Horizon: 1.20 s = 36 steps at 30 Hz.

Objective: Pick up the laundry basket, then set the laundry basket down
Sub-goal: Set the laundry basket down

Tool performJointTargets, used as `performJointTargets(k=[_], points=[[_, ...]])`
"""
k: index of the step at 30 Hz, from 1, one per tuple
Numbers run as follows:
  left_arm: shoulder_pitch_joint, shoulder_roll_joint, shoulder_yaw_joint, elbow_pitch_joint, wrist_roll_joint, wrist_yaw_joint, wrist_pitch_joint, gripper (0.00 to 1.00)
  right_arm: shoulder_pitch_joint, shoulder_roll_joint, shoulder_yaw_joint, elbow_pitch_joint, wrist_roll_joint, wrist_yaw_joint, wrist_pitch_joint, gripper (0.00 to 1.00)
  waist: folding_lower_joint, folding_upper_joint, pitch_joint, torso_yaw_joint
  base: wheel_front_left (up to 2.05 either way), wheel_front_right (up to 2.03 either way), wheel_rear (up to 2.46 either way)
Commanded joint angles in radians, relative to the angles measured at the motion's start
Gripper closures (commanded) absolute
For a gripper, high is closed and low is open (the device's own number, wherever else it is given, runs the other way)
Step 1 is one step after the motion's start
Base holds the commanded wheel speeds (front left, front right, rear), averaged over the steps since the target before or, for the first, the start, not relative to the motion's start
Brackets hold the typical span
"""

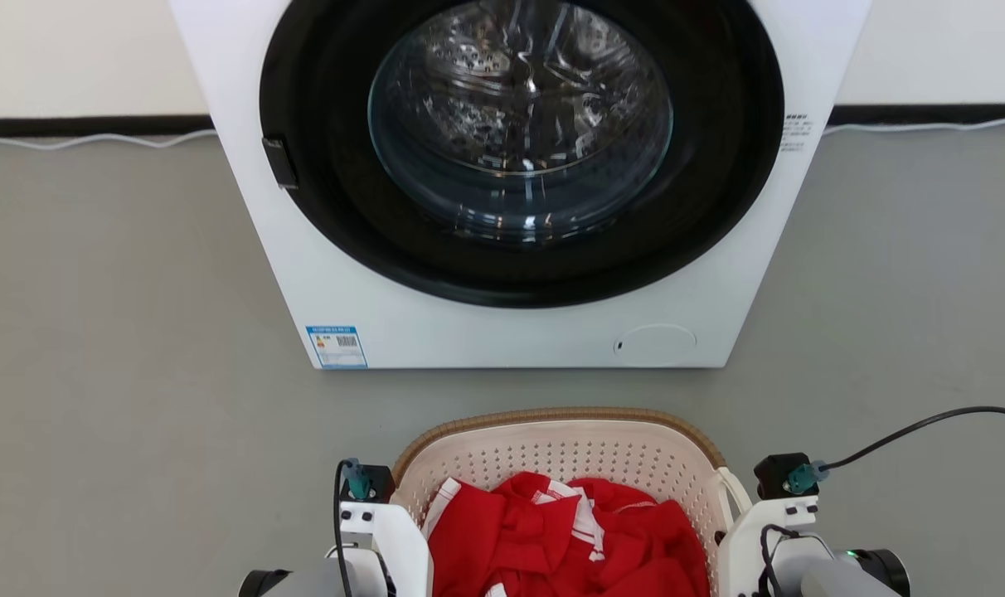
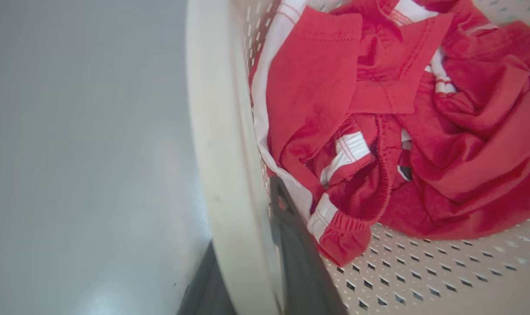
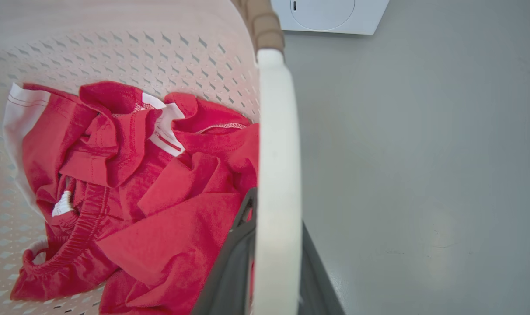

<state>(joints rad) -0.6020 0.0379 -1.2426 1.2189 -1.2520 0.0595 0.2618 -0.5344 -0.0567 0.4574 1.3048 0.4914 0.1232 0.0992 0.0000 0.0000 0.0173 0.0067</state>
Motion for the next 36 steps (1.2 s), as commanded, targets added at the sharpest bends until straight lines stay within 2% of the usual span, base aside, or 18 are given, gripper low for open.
performJointTargets(k=[1, 7, 22, 29, 36], points=[[-0.06, 0.015, 0.013, -0.003, -0.003, -0.017, -0.022, 1.0, -0.019, 0.006, 0.031, -0.026, 0.006, 0.008, -0.021, 1.0, 0.0, 0.0, 0.022, 0.001, 0.0, 0.0, 0.0], [-0.091, 0.035, 0.016, 0.004, 0.004, -0.041, -0.056, 1.0, -0.032, 0.006, 0.053, -0.055, 0.031, 0.008, -0.047, 1.0, 0.0, 0.0, 0.088, 0.003, 0.0, 0.0, 0.0], [-0.199, 0.135, 0.04, 0.009, 0.013, -0.132, -0.17, 1.0, -0.136, 0.006, 0.12, -0.096, 0.095, 0.008, -0.183, 1.0, 0.0, 0.0, 0.357, 0.012, 0.0, 0.0, 0.0], [-0.259, 0.172, 0.044, 0.006, 0.03, -0.154, -0.25, 1.0, -0.191, 0.006, 0.159, -0.112, 0.128, 0.008, -0.234, 1.0, 0.0, 0.0, 0.479, 0.003, 0.0, 0.0, 0.0], [-0.32, 0.184, 0.049, -0.008, 0.045, -0.167, -0.329, 1.0, -0.236, 0.006, 0.194, -0.121, 0.16, 0.008, -0.287, 1.0, 0.0, 0.0, 0.577, 0.007, 0.0, 0.0, 0.0]])
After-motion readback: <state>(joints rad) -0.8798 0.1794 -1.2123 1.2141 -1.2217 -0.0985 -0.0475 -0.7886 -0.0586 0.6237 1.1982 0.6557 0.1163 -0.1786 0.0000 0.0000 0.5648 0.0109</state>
